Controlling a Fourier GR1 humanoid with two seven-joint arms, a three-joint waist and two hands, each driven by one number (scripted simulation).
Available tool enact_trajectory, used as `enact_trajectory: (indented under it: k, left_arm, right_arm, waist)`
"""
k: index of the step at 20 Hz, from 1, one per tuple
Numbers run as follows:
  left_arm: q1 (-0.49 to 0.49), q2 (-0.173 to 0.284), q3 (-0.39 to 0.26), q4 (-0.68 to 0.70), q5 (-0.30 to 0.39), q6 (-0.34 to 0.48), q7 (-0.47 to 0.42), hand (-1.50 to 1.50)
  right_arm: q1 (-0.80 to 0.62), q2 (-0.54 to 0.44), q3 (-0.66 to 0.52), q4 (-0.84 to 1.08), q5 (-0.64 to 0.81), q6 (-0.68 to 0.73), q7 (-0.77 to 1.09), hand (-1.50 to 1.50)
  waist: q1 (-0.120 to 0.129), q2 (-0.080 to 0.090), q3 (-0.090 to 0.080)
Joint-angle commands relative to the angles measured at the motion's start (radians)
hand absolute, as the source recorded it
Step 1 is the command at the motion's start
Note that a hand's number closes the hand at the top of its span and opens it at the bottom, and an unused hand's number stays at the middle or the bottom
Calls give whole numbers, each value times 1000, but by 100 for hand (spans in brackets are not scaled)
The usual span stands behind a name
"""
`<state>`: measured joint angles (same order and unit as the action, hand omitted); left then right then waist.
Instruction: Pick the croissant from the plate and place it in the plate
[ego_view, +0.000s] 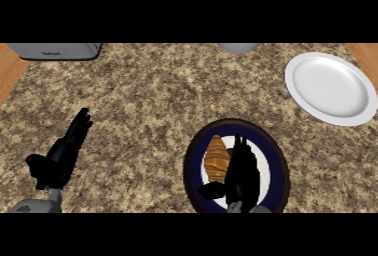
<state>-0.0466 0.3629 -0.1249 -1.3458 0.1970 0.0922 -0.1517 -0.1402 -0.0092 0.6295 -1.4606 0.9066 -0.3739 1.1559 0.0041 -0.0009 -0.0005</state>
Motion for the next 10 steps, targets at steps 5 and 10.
enact_trajectory:
  k: [5,10]
  left_arm:
    - [-44,-32,56,73,-34,-41,-38,0]
    - [18,-48,53,15,-59,-48,-32,0]
  right_arm:
    - [-80,9,-48,150,-133,-13,-69,150]
    - [-113,8,57,154,-112,-84,-2,150]
  waist:
    - [-2,2,0]
    - [3,1,0]
